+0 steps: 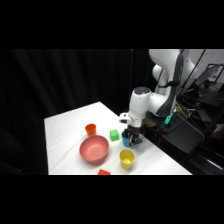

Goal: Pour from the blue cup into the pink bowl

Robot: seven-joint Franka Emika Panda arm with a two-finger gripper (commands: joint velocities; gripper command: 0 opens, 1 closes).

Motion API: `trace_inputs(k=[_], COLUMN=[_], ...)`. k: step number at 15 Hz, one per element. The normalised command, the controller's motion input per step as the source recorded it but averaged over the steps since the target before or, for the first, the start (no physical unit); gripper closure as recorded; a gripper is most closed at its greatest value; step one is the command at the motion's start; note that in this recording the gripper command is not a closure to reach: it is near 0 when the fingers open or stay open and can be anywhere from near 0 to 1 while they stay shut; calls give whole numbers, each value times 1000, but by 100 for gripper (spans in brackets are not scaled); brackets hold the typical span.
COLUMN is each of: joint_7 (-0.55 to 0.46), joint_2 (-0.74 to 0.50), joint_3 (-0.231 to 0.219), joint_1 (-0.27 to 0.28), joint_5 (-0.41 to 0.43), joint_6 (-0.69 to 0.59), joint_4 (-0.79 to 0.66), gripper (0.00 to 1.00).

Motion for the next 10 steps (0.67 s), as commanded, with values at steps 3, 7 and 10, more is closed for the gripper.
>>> trace_inputs(k=[3,7,10], joint_7=[265,308,-67], joint_2=[-305,-743,-752], joint_3=[-449,-204,470], joint_1=[382,8,-563], joint_5=[-362,-622,-228], joint_6=[-431,-760,-822], joint_4=[28,12,132], gripper=[6,5,5])
